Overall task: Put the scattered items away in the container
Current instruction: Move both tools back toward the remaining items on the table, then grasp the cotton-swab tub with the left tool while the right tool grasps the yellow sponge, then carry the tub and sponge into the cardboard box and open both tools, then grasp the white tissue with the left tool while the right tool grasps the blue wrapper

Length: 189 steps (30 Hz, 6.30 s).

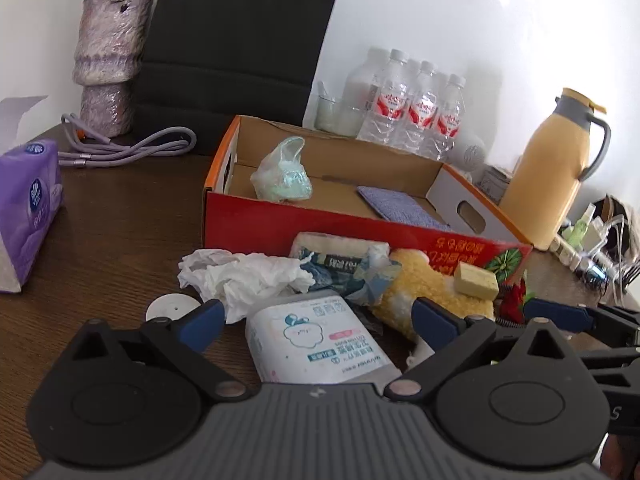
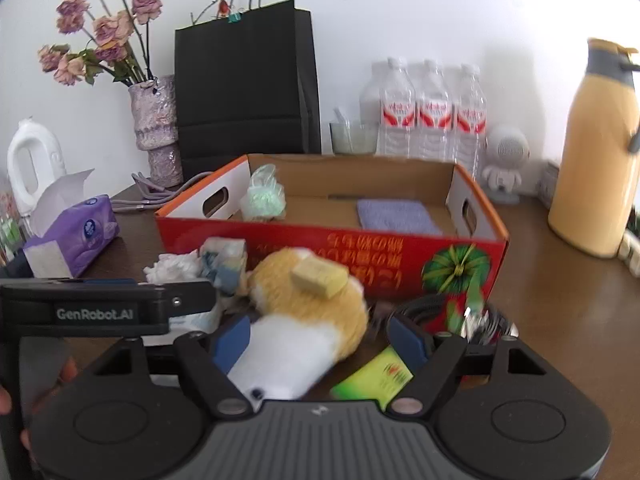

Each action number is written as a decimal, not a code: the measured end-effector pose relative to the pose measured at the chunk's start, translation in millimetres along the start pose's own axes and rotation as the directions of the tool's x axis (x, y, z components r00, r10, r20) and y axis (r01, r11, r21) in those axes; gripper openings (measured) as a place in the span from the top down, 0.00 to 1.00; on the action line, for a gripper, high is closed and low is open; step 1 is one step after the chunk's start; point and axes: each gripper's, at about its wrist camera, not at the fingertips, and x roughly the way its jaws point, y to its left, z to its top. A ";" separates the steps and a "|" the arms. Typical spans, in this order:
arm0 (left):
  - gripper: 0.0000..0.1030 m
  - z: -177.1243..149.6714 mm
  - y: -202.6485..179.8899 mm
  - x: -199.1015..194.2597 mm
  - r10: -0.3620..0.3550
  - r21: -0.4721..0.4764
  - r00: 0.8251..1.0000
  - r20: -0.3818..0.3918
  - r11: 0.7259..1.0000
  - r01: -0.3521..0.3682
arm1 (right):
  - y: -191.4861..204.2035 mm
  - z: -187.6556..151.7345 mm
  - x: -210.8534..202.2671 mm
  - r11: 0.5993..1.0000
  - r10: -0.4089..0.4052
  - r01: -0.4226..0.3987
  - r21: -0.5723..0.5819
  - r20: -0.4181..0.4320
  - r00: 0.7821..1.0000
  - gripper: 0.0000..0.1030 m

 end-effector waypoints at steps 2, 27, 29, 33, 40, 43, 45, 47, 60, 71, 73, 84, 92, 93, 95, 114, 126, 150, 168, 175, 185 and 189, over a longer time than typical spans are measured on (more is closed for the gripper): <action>0.08 0.2 1.5 -1.1 0.010 0.023 1.000 -0.010 1.000 -0.009 | -2.5 4.9 -1.1 1.000 0.001 0.000 -0.030 0.035 0.999 0.30; 0.36 -36.6 -20.7 -79.4 -0.006 0.080 1.000 0.018 0.997 0.005 | 6.9 0.4 -49.9 0.996 0.084 -0.084 -0.007 0.087 0.993 0.67; 0.36 -53.9 -25.8 -96.5 -0.013 0.097 1.000 -0.005 0.995 0.014 | 8.9 -21.5 -65.7 0.993 0.112 -0.110 -0.031 0.041 0.993 0.67; 0.37 -82.9 -32.4 -114.7 -0.015 0.141 0.998 -0.057 0.990 0.023 | 5.1 -68.9 -87.2 0.993 0.112 -0.114 -0.025 -0.063 0.992 0.67; 0.35 -95.3 -40.9 -117.5 0.016 0.193 0.999 -0.039 0.981 -0.009 | 7.3 -107.8 -101.2 0.996 0.089 -0.092 -0.022 -0.105 0.991 0.66; 0.26 -100.5 -45.2 -119.5 0.036 0.213 0.999 -0.036 0.977 -0.027 | 10.7 -107.5 -107.5 0.998 0.056 -0.059 -0.029 -0.104 0.993 0.49; 0.23 -104.0 -46.4 -120.1 0.037 0.212 0.999 -0.030 0.977 -0.029 | 12.5 -108.8 -113.9 0.998 0.069 -0.070 -0.009 -0.101 0.993 0.47; 0.23 -106.6 -48.7 -119.6 0.059 0.223 0.998 -0.021 0.973 -0.053 | 15.2 -109.8 -116.3 0.998 0.057 -0.057 0.005 -0.119 0.991 0.49; 0.35 -109.7 -42.8 -120.3 0.034 0.213 0.999 -0.015 0.977 -0.030 | 24.1 -101.8 -109.3 0.991 0.073 -0.067 0.114 -0.048 0.996 0.62; 0.36 -107.1 -37.5 -118.7 0.035 0.177 0.999 0.003 0.984 -0.035 | 29.4 -107.5 -101.4 1.000 0.009 -0.007 0.021 -0.100 0.995 0.71; 0.36 -102.5 -37.2 -120.8 0.043 0.163 0.999 0.030 0.986 -0.047 | 27.3 -103.7 -100.3 1.000 0.007 -0.005 0.016 -0.091 0.996 0.71; 0.36 84.7 -59.8 -86.0 -0.049 0.130 0.971 0.236 0.991 0.018 | -41.6 59.0 -85.8 1.000 0.005 -0.011 0.028 0.200 0.980 0.71; 0.36 221.4 -65.0 65.7 0.016 -0.018 1.000 0.015 1.000 -0.015 | -103.2 224.6 31.4 0.984 0.046 -0.048 0.170 0.018 0.999 0.71; 0.36 222.1 -66.9 85.2 0.036 -0.012 0.999 -0.011 0.999 -0.036 | -108.7 230.8 53.3 0.981 0.043 -0.037 0.191 -0.029 0.999 0.71; 0.36 217.0 -69.6 123.1 0.073 0.015 0.995 -0.065 0.997 -0.072 | -115.5 231.5 96.9 0.978 0.021 0.006 0.208 -0.128 0.992 0.71; 0.33 205.9 -43.9 200.9 0.140 0.083 0.975 -0.171 0.988 -0.127 | -129.5 190.7 226.1 0.973 -0.159 0.203 0.110 -0.317 0.935 0.50; 0.28 228.8 -40.2 117.3 0.186 0.069 0.970 -0.155 0.982 -0.177 | -132.1 207.3 159.8 0.957 -0.005 0.116 0.266 -0.386 0.923 0.39; 0.00 89.6 -64.8 -38.6 0.071 0.219 0.928 0.367 0.962 -0.160 | -51.3 89.9 -5.7 0.993 -0.117 0.110 0.042 0.265 0.957 0.07; 0.00 -97.3 -55.5 -133.0 0.163 0.161 0.967 0.196 0.967 -0.196 | -15.4 -81.1 -122.8 0.988 -0.085 0.059 0.145 0.179 0.980 0.02; 0.00 -46.2 -20.4 -89.0 0.136 0.218 0.973 0.189 0.960 -0.177 | -18.8 -84.5 -108.2 0.988 -0.051 0.032 0.149 0.125 0.991 0.08; 0.33 21.0 33.0 22.4 0.109 0.224 0.994 0.019 0.968 -0.110 | 1.6 -12.9 -58.9 0.996 0.088 -0.090 0.008 0.145 0.986 0.21; 0.34 17.3 40.6 34.6 0.085 0.232 0.996 -0.016 0.969 -0.079 | 13.3 20.7 -18.2 0.988 0.156 -0.153 -0.034 0.120 0.980 0.24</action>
